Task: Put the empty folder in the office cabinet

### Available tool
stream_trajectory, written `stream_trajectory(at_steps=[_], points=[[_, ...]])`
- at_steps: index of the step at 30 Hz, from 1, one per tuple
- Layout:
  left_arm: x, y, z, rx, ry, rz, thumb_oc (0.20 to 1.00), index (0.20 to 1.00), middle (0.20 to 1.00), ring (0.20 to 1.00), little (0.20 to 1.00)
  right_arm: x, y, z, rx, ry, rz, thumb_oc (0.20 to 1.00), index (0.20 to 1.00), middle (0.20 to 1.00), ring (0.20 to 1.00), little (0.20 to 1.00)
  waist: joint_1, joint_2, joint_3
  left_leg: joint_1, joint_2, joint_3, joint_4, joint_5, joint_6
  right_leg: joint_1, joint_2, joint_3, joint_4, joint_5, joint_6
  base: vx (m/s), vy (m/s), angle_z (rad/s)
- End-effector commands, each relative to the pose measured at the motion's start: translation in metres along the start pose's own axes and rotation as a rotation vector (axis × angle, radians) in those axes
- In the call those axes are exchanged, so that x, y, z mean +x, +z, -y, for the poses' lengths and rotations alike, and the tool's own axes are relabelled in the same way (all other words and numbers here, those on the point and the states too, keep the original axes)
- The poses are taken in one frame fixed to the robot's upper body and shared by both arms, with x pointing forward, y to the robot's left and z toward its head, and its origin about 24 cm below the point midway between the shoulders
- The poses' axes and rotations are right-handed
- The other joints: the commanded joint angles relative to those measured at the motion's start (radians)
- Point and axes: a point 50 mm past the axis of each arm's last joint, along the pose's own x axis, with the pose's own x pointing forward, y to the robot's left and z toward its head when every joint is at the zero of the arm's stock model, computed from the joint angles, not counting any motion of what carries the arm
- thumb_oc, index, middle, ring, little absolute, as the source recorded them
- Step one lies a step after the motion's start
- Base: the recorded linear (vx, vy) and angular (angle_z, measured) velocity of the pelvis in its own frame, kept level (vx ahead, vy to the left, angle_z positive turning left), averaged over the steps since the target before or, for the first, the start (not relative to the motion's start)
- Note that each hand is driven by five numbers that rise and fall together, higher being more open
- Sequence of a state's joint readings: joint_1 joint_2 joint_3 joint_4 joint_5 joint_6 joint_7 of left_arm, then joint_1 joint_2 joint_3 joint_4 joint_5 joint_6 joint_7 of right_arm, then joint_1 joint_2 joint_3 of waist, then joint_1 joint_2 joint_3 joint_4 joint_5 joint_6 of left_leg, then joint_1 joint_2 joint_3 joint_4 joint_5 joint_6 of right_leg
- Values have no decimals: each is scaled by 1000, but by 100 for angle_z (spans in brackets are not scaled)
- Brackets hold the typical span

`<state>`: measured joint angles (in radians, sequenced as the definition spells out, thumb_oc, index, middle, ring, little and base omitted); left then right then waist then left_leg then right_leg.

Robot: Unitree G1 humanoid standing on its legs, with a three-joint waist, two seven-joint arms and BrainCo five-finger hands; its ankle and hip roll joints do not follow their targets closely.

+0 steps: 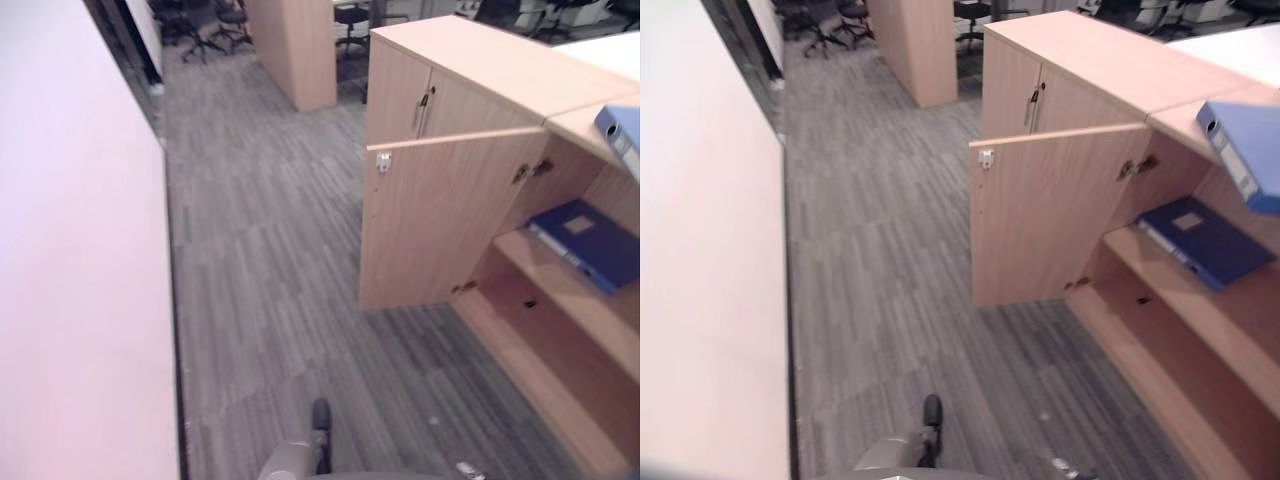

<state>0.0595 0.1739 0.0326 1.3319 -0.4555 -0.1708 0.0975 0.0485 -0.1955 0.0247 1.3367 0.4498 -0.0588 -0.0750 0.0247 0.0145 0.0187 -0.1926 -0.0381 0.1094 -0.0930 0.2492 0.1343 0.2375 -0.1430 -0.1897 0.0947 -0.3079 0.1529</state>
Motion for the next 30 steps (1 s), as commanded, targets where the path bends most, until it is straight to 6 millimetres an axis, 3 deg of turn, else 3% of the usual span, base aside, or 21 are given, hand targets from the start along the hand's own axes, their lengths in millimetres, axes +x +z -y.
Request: stream_trajectory(at_steps=[1, 4, 6, 7, 9, 11, 14, 22, 30], points=[[1, 10, -13, 6, 38, 44, 1000, 1000, 1000, 1000, 1000, 2, 61, -1, -11, 2, 168, 1000, 1000, 1000, 1000, 1000, 50, -9, 56, 107, 59, -14, 18, -171, -193, -94, -159, -8, -146, 362, 67, 112, 247, 32], [3, 24, -11, 40, 28, 82, 1000, 1000, 1000, 1000, 1000, 2, 67, -7, -21, 18, 189, 1000, 1000, 1000, 1000, 1000, 55, -19, 48, 133, 3, 3, 9, -208, -160, -125, -230, -39, -70, 425, 83, 132, 266, 35], [4, 27, -13, 44, 34, 88, 1000, 1000, 1000, 1000, 1000, 2, 70, -10, -31, 26, 196, 1000, 1000, 1000, 1000, 1000, 63, -23, 54, 144, -10, 20, 6, -221, -153, -143, -267, -100, -29, 475, 84, 59, 139, 10], [4, 27, -13, 44, 34, 88, 1000, 1000, 1000, 1000, 1000, 2, 70, -10, -31, 27, 196, 1000, 1000, 1000, 1000, 1000, 63, -24, 54, 144, -11, 20, 6, -221, -152, -143, -269, -100, -29, 475, 85, 40, 117, -48], [4, 27, -18, 43, 47, 79, 1000, 1000, 1000, 1000, 1000, 1, 70, -15, -44, 38, 198, 1000, 1000, 1000, 1000, 1000, 87, -27, 63, 163, 6, 64, 6, -264, -163, -143, -304, -278, 1, 479, 85, 92, 102, -43], [4, 25, -21, 30, 57, 69, 1000, 1000, 1000, 1000, 1000, 1, 72, -18, -60, 42, 204, 1000, 1000, 1000, 1000, 1000, 94, -33, 75, 174, 20, 100, 6, -275, -168, -158, -286, -396, -16, 483, 88, 42, 36, -44], [4, 23, -27, 16, 69, 55, 1000, 1000, 1000, 1000, 1000, 1, 78, -23, -87, 54, 216, 1000, 1000, 1000, 1000, 1000, 105, -28, 94, 192, 50, 158, 6, -271, -169, -202, -263, -515, -42, 482, 90, 1, -19, -43], [3, 18, -25, 62, 49, 45, 1000, 1000, 1000, 1000, 1000, 3, 52, -8, -88, 8, 132, 1000, 1000, 1000, 1000, 1000, 74, -48, 99, 233, 72, 191, 6, -289, -184, -169, -210, -503, -142, 501, 89, 38, -67, -21], [4, 25, -16, 135, 8, 75, 1000, 1000, 1000, 1000, 1000, 2, 51, -8, -59, 17, 139, 1000, 1000, 1000, 1000, 1000, 50, -46, 90, 241, 111, 211, 6, -282, -207, -153, -164, -476, -169, 462, 73, 4, -86, -9]])
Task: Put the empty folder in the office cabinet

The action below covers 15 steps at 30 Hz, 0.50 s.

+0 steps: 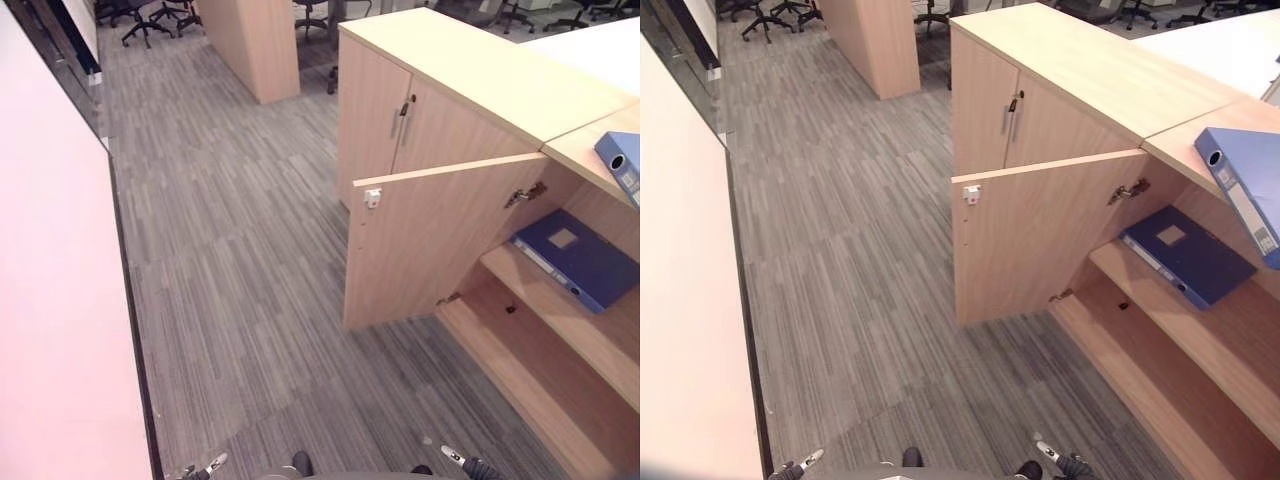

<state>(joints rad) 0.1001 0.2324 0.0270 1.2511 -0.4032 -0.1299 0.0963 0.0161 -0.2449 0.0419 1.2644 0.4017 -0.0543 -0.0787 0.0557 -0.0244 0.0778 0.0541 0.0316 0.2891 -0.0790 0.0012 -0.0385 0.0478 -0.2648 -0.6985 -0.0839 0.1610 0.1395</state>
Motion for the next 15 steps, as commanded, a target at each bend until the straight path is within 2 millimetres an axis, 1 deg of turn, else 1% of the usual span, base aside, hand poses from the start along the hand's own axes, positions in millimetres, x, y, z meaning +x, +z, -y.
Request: stream_trajectory(at_steps=[1, 2, 4, 5, 6, 7, 8, 9, 10, 11, 12, 13, 14, 15], points=[[3, 20, 7, 79, -31, 63, 1000, 1000, 1000, 1000, 1000, 3, 18, -12, 11, 14, 37, 1000, 1000, 1000, 1000, 1000, 11, -6, 29, -4, 47, 35, -8, -32, -37, 36, -34, 38, 8, -14, 83, -3, -63, -5], [3, 21, 8, 82, -36, 67, 1000, 1000, 1000, 1000, 1000, 3, 19, -12, 9, 15, 39, 1000, 1000, 1000, 1000, 1000, 10, -4, 29, -2, 51, 38, -8, -31, -39, 35, -30, 44, 7, -18, 81, -8, -112, -7], [3, 25, 19, 143, -83, 83, 1000, 1000, 1000, 1000, 1000, 3, 26, -16, -10, 37, 60, 1000, 1000, 1000, 1000, 1000, -18, 7, 24, 21, 83, 65, -8, -24, -49, 25, 5, 93, 3, -47, 63, 7, -131, -40], [3, 25, 19, 143, -83, 83, 1000, 1000, 1000, 1000, 1000, 3, 26, -16, -11, 37, 60, 1000, 1000, 1000, 1000, 1000, -16, 7, 25, 23, 85, 67, -8, -25, -50, 24, 7, 95, 3, -47, 62, 24, -100, -62], [3, 25, 21, 161, -96, 84, 1000, 1000, 1000, 1000, 1000, 3, 26, -16, -17, 39, 60, 1000, 1000, 1000, 1000, 1000, -23, 10, 22, 31, 94, 78, -8, -23, -55, 21, 18, 111, 2, -55, 57, 47, -124, -46], [3, 26, 25, 197, -117, 88, 1000, 1000, 1000, 1000, 1000, 3, 23, -16, -41, 42, 47, 1000, 1000, 1000, 1000, 1000, -42, 12, 17, 50, 116, 98, -8, -19, -63, 18, 44, 143, -2, -73, 48, 47, -125, -43], [3, 25, 25, 197, -117, 88, 1000, 1000, 1000, 1000, 1000, 3, 23, -16, -41, 42, 46, 1000, 1000, 1000, 1000, 1000, -38, 13, 18, 53, 118, 101, -8, -19, -65, 18, 46, 146, -2, -74, 46, 69, -181, -46], [3, 25, 28, 251, -130, 85, 1000, 1000, 1000, 1000, 1000, 3, 17, -14, -76, 44, 22, 1000, 1000, 1000, 1000, 1000, -56, 14, 16, 69, 143, 120, -3, -14, -74, 14, 72, 175, -3, -88, 37, 42, -138, -63], [3, 28, 29, 274, -135, 99, 1000, 1000, 1000, 1000, 1000, 3, 17, -14, -84, 43, 19, 1000, 1000, 1000, 1000, 1000, -63, 13, 16, 74, 152, 126, 2, -12, -77, 14, 84, 187, -2, -94, 32, 42, -136, -70], [3, 28, 29, 275, -135, 99, 1000, 1000, 1000, 1000, 1000, 3, 17, -13, -84, 43, 19, 1000, 1000, 1000, 1000, 1000, -61, 13, 17, 76, 154, 128, 2, -12, -79, 14, 85, 188, -2, -95, 31, 19, -183, -81], [3, 33, 34, 300, -152, 116, 1000, 1000, 1000, 1000, 1000, 3, 20, -13, -88, 43, 28, 1000, 1000, 1000, 1000, 1000, -75, 8, 26, 67, 181, 136, 60, -20, -85, 11, 110, 217, 1, -109, 15, 15, -269, -76], [3, 42, 40, 308, -172, 148, 1000, 1000, 1000, 1000, 1000, 4, 26, -12, -83, 43, 45, 1000, 1000, 1000, 1000, 1000, -87, 0, 41, 38, 213, 132, 173, -52, -88, 14, 135, 244, 6, -127, -7, 41, -316, -69], [2, 50, 44, 293, -185, 182, 1000, 1000, 1000, 1000, 1000, 4, 32, -12, -86, 45, 62, 1000, 1000, 1000, 1000, 1000, -83, -4, 50, 24, 217, 94, 230, -58, -83, 16, 149, 270, 8, -141, -19, 46, -211, -52], [1, 55, 48, 288, -196, 202, 1000, 1000, 1000, 1000, 1000, 4, 35, -11, -88, 42, 70, 1000, 1000, 1000, 1000, 1000, -72, -5, 57, 2, 219, 48, 279, -58, -75, 21, 157, 282, 8, -148, -29, 38, -83, -72]])
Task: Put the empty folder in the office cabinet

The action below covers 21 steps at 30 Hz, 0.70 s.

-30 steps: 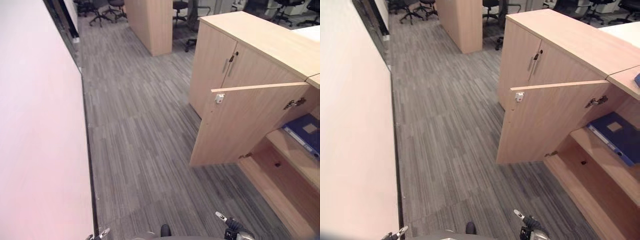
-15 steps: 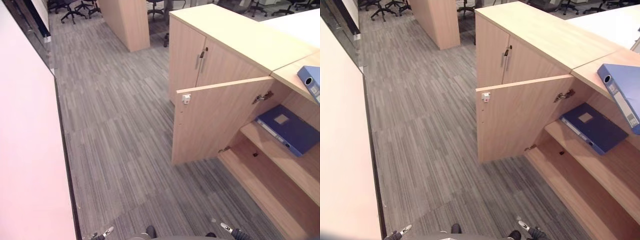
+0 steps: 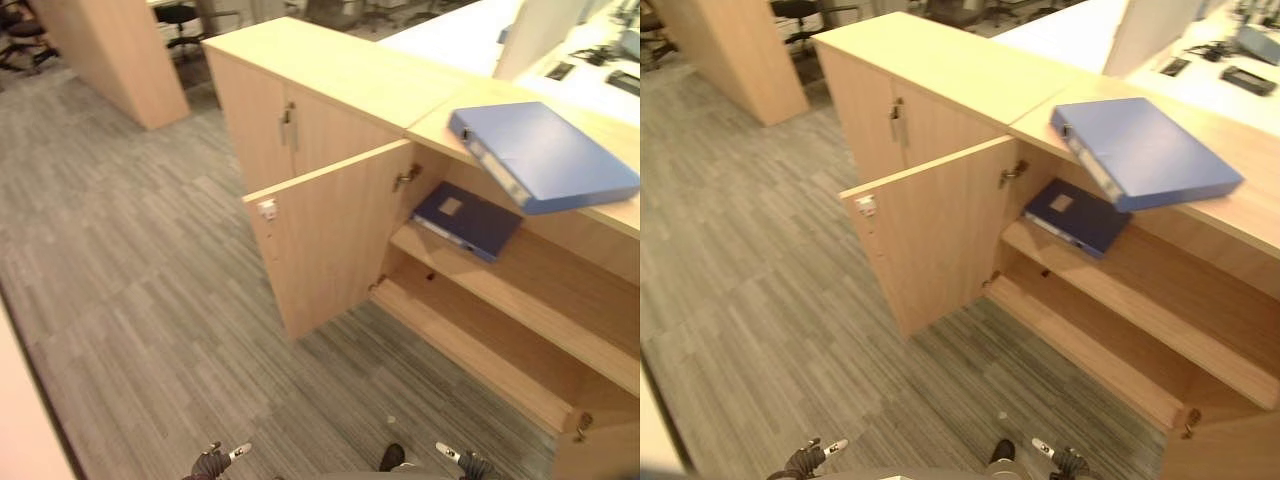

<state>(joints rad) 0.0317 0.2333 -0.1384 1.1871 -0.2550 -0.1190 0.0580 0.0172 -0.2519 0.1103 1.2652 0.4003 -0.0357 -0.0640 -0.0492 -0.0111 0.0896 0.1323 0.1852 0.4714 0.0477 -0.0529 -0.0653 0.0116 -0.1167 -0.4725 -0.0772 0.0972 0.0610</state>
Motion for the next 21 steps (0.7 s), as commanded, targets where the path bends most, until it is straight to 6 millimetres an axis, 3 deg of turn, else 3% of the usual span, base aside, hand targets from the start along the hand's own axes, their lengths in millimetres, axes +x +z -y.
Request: stream_trajectory(at_steps=[1, 2, 3, 5, 8, 9, 12, 14, 21], points=[[4, 25, 3, 8, -15, 85, 1000, 1000, 1000, 1000, 1000, 4, 39, -5, -19, 8, 92, 1000, 1000, 1000, 1000, 1000, 31, -17, 46, -81, 68, -138, 161, -7, -49, 58, 11, 54, 2, -85, 49, 25, -75, -103], [4, 33, 7, 8, -27, 116, 1000, 1000, 1000, 1000, 1000, 4, 44, -3, -19, 2, 106, 1000, 1000, 1000, 1000, 1000, 48, -22, 56, -134, 44, -229, 229, -17, -29, 67, 19, 77, 2, -94, 37, -38, -69, -129], [5, 42, 11, 26, -44, 148, 1000, 1000, 1000, 1000, 1000, 4, 48, -2, -23, 0, 118, 1000, 1000, 1000, 1000, 1000, 59, -36, 64, -186, -9, -293, 242, -6, -5, 59, 10, 92, 9, -86, 25, 9, -59, -83], [5, 53, 16, 92, -63, 196, 1000, 1000, 1000, 1000, 1000, 4, 51, 0, -36, -7, 121, 1000, 1000, 1000, 1000, 1000, 64, -38, 67, -213, -44, -376, 214, -25, -5, 72, 14, 135, 5, -96, 31, 116, 60, -34], [-5, 91, 27, 196, -154, 375, 1000, 1000, 1000, 1000, 1000, 5, 61, 7, -77, -25, 135, 1000, 1000, 1000, 1000, 1000, 91, -7, 87, -313, -115, -603, 46, 125, -37, 102, 44, 230, -6, -110, 33, 184, 137, -65], [-7, 95, 29, 201, -175, 399, 1000, 1000, 1000, 1000, 1000, 5, 63, 7, -82, -25, 139, 1000, 1000, 1000, 1000, 1000, 95, 1, 93, -325, -121, -623, 25, 140, -42, 107, 49, 250, -6, -116, 34, 153, 130, -78], [-11, 95, 35, 209, -235, 411, 1000, 1000, 1000, 1000, 1000, 4, 62, 7, -89, -9, 137, 1000, 1000, 1000, 1000, 1000, 89, 35, 84, -279, -114, -635, -43, 145, -41, 116, 58, 300, -4, -127, 45, 123, 173, -100], [-13, 93, 36, 232, -258, 413, 1000, 1000, 1000, 1000, 1000, 4, 59, 7, -91, -1, 129, 1000, 1000, 1000, 1000, 1000, 79, 41, 69, -243, -120, -626, -66, 137, -34, 117, 39, 321, -8, -125, 55, 135, 244, -144], [-23, 111, 35, 341, -306, 506, 1000, 1000, 1000, 1000, 1000, 5, 65, -6, -133, 39, 137, 1000, 1000, 1000, 1000, 1000, 62, 46, 37, -167, -162, -506, -115, 95, 22, 77, -27, 398, -9, -91, 108, 92, 230, -60]])
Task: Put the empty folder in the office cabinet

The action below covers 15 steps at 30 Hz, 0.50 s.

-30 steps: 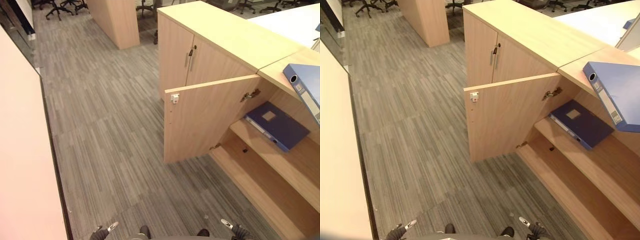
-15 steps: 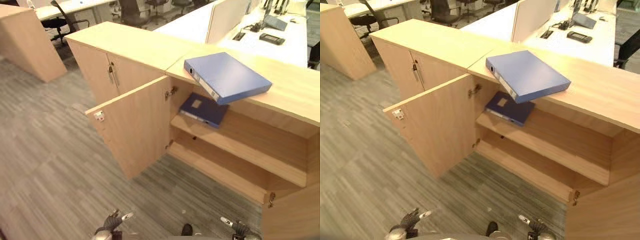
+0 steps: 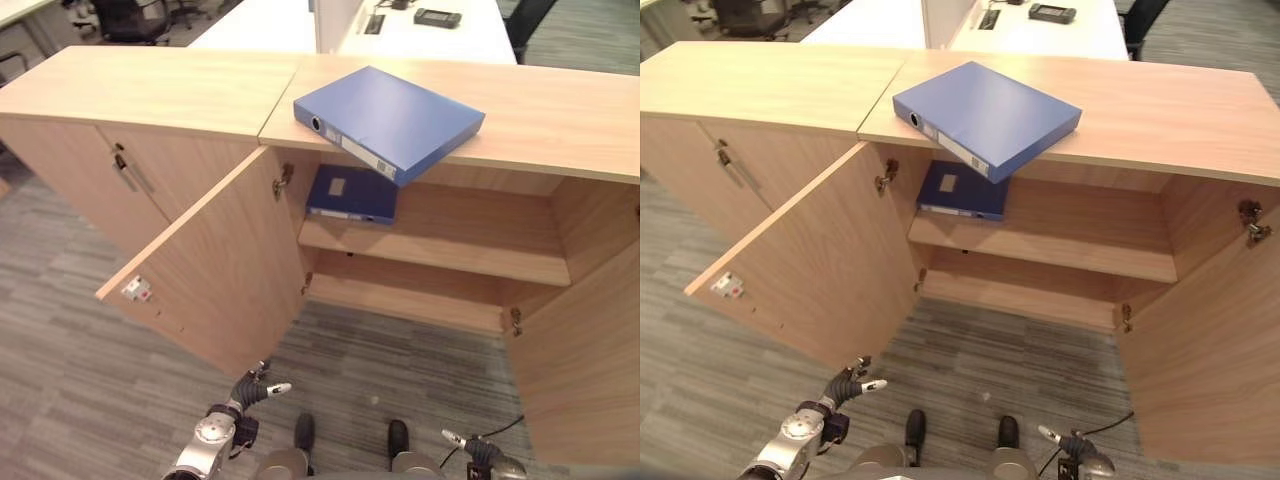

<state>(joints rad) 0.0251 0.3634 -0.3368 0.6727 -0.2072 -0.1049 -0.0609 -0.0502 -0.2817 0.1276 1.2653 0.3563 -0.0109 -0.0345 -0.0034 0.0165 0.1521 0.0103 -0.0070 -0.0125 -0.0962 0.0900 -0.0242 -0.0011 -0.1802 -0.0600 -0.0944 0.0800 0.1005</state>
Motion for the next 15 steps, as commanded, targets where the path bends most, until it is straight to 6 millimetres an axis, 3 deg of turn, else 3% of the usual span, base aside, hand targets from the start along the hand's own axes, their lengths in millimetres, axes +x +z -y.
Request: stream_trajectory(at_steps=[1, 7, 11, 15], points=[[1, 12, 5, 81, -47, 61, 1000, 1000, 1000, 1000, 1000, 3, 39, -5, -64, 15, 93, 1000, 1000, 1000, 1000, 1000, 12, 19, -28, -41, 22, -10, 25, -55, -13, 81, 25, -11, 9, -66, 77, 52, 231, -43], [2, 50, 3, 184, -72, 202, 1000, 1000, 1000, 1000, 1000, 4, 43, -21, -17, 55, 93, 1000, 1000, 1000, 1000, 1000, 3, 14, -35, 4, -28, 70, 12, -100, 21, 34, -67, -11, 68, -21, 137, 53, 205, -42], [-2, 66, 2, 206, -87, 271, 1000, 1000, 1000, 1000, 1000, 3, 42, -31, -24, 83, 81, 1000, 1000, 1000, 1000, 1000, 18, 10, -24, 35, -29, 120, 9, -120, 27, 5, -122, -110, 130, 33, 138, 25, 88, -42], [-4, 77, 4, 219, -107, 317, 1000, 1000, 1000, 1000, 1000, 3, 43, -38, -39, 99, 83, 1000, 1000, 1000, 1000, 1000, 10, 4, -20, 49, -23, 130, 9, -125, 31, -31, -73, -134, 107, 45, 120, 16, -3, -47]])
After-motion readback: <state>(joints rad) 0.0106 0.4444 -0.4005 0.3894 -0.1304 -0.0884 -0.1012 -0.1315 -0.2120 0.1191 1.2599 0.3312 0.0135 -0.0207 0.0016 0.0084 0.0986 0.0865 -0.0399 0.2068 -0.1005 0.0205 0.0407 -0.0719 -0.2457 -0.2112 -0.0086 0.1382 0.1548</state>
